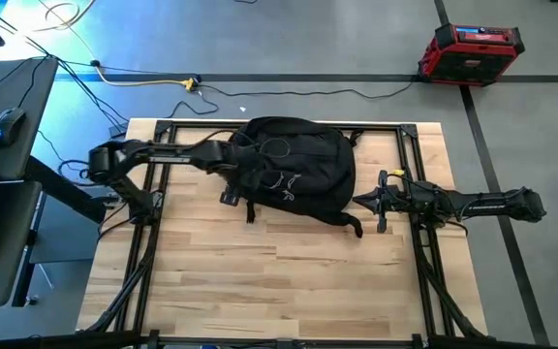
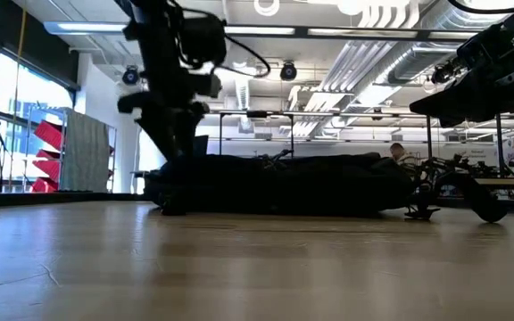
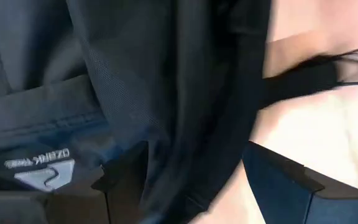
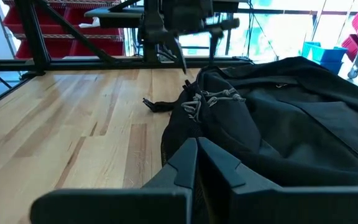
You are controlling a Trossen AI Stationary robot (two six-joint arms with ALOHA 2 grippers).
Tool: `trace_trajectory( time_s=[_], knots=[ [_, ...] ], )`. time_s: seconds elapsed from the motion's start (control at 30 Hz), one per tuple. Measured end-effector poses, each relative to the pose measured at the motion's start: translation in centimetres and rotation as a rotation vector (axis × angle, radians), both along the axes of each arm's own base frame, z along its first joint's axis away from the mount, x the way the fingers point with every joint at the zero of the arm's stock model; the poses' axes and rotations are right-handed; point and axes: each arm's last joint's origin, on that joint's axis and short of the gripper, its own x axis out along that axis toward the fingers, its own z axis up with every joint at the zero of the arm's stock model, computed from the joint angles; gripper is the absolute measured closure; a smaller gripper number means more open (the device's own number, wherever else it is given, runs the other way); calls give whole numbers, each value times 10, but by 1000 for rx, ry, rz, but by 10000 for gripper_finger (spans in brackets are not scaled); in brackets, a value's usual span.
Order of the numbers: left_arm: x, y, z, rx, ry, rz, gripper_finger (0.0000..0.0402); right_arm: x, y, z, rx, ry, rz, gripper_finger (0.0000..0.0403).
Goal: Unpack backpack
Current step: Open the black backpack
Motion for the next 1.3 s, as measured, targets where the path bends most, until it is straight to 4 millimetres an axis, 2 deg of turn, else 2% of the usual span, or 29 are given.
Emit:
trace_trajectory(
  time_s=[0.13, 0.27, 0.33, 0.4, 0.47, 0.5, 0.63, 0.8, 0.93, 1.03, 1.13, 1.3],
  knots=[
    [5, 15, -20, 12, 48, 6, 171, 0, 0, 0, 0, 0, 0, 403],
    [12, 23, -40, 25, 88, 36, 206, 0, 0, 0, 0, 0, 0, 403],
    [14, 22, -47, 27, 112, 47, 242, 0, 0, 0, 0, 0, 0, 403],
    [16, 18, -51, 37, 127, 74, 296, 0, 0, 0, 0, 0, 0, 403],
    [17, 12, -49, 45, 126, 99, 359, 0, 0, 0, 0, 0, 0, 403],
    [18, 8, -46, 46, 125, 110, 379, 0, 0, 0, 0, 0, 0, 403],
    [22, -7, -17, 24, 57, 174, 389, 0, 0, 0, 0, 0, 0, 403],
    [30, -21, 49, -1, -187, 270, 398, 0, 0, 0, 0, 0, 0, 403],
    [24, -30, 100, -39, -380, 356, 400, 0, 0, 0, 0, 0, 0, 403],
    [17, -40, 129, -80, -490, 388, 401, 0, 0, 0, 0, 0, 0, 403],
    [11, -51, 147, -117, -564, 391, 401, 0, 0, 0, 0, 0, 0, 403],
    [4, -71, 159, -107, -627, 384, 401, 0, 0, 0, 0, 0, 1, 403]
  ],
)
